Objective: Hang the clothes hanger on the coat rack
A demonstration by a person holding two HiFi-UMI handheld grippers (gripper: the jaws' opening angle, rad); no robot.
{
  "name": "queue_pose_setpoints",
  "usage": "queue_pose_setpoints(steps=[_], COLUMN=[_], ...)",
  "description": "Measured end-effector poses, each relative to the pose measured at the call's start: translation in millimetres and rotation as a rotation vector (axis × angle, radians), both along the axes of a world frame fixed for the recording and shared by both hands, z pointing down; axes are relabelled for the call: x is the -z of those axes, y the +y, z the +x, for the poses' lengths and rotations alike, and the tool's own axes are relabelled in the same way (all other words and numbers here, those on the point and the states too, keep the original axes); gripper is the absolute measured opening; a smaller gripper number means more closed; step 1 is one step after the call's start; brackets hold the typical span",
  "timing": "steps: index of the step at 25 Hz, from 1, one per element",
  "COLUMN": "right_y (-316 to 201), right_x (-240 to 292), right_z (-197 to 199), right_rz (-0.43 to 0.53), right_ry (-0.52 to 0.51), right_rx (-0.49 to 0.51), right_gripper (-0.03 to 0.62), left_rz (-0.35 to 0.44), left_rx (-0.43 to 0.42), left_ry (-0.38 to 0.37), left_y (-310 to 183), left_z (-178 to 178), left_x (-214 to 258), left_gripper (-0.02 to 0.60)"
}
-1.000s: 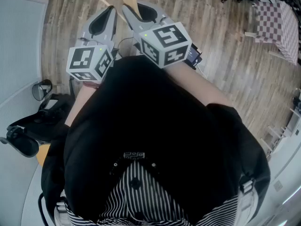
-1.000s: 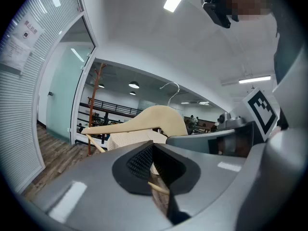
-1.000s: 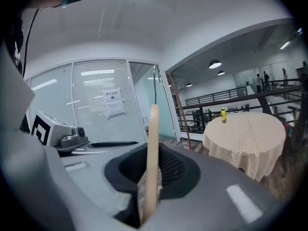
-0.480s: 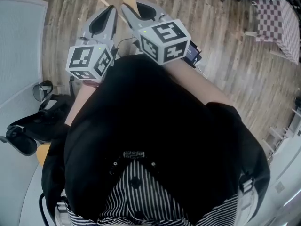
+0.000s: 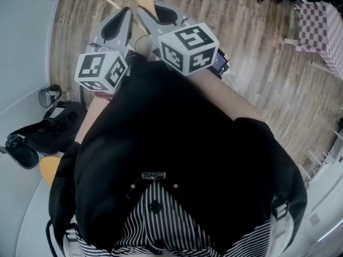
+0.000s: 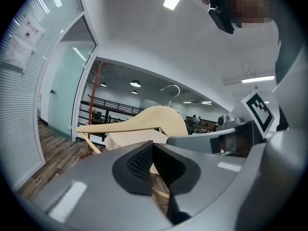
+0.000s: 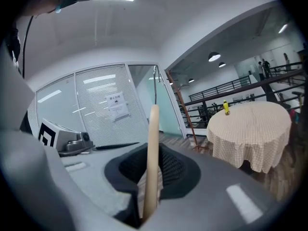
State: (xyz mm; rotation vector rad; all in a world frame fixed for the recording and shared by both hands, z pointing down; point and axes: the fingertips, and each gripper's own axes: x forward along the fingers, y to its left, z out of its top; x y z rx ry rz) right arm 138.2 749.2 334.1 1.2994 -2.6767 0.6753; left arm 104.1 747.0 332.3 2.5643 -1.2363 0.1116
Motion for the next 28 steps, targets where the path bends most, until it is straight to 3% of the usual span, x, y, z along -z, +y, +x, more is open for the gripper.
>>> queue_pose_setpoints(steps=[5,20,28], right_y=[-10,-67,-115], right_x=[1,9,0], right_z=[9,25,-1], right_rz=[-0.011,0.019,-0.002], right_ry=[-0.018,0.004,0.014], right_rx=[-0.02,-0.072,-0.055], right_gripper=[0.06,0.06,0.06], left_rz=[-0.026,0.003,0.004], left_rx=[-0.024,-0.094,-0.082], left_ry=[-0.009,-0.007,-0.008], left_y=[-3,-61,-114], left_z=[9,25,3], left_x=[-9,-3,-6], left_gripper=[-0.011,-0.011,-0.011])
